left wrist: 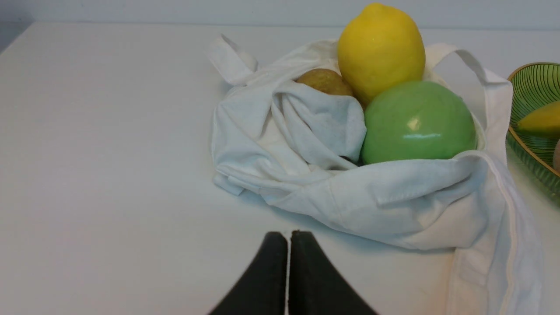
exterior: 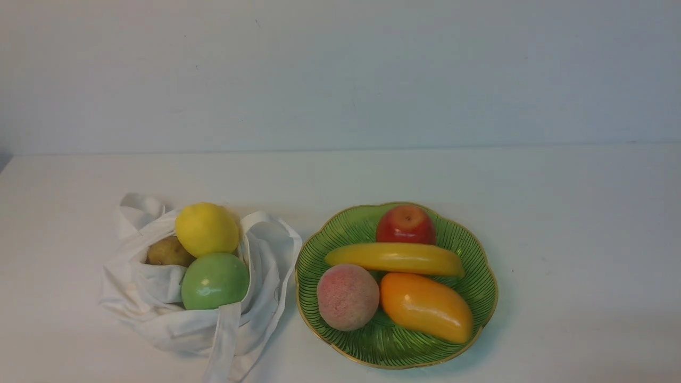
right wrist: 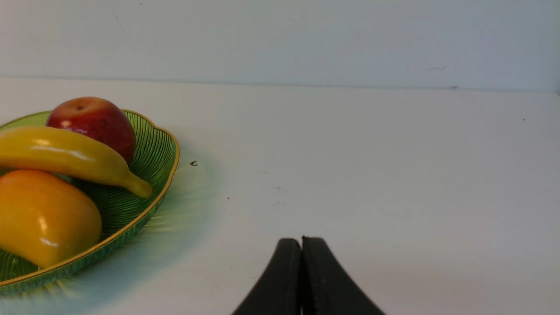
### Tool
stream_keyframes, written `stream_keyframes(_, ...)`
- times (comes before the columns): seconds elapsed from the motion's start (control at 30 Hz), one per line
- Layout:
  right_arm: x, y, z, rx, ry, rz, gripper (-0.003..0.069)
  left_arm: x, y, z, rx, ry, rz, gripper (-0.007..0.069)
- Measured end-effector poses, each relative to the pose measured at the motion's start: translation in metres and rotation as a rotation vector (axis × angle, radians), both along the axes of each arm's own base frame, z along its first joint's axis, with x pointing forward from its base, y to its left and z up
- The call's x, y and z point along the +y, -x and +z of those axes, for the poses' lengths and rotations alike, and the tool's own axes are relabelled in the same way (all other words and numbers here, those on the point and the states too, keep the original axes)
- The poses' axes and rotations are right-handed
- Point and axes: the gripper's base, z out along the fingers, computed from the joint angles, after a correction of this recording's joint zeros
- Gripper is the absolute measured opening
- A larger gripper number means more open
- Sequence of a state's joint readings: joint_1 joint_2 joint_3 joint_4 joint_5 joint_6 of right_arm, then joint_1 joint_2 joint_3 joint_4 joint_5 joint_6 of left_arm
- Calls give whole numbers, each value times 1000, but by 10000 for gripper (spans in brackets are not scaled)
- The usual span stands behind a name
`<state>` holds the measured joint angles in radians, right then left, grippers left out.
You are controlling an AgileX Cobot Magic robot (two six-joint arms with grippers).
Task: Take the fruit out of the cloth bag on the white table and place them on a plate.
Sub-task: 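Reach into the bag and grasp the lemon with the left gripper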
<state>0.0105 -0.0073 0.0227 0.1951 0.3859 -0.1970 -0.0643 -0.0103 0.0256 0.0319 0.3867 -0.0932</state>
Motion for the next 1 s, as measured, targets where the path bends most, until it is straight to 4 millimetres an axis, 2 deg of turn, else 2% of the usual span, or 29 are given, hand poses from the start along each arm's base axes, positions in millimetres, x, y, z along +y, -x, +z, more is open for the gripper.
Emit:
stream_keyframes(0.73, 0, 0, 0, 0, 0, 0, -13, 1, -1, 2, -26, -24, -2, -8)
stream_keyframes(0.83, 0, 0, 0, 0, 0, 0, -13, -1, -2, 7, -88, 68, 5, -8)
stream_keyframes(1.0, 0, 0, 0, 0, 0, 0, -13, -3, -4, 26, -277, 365, 31, -8)
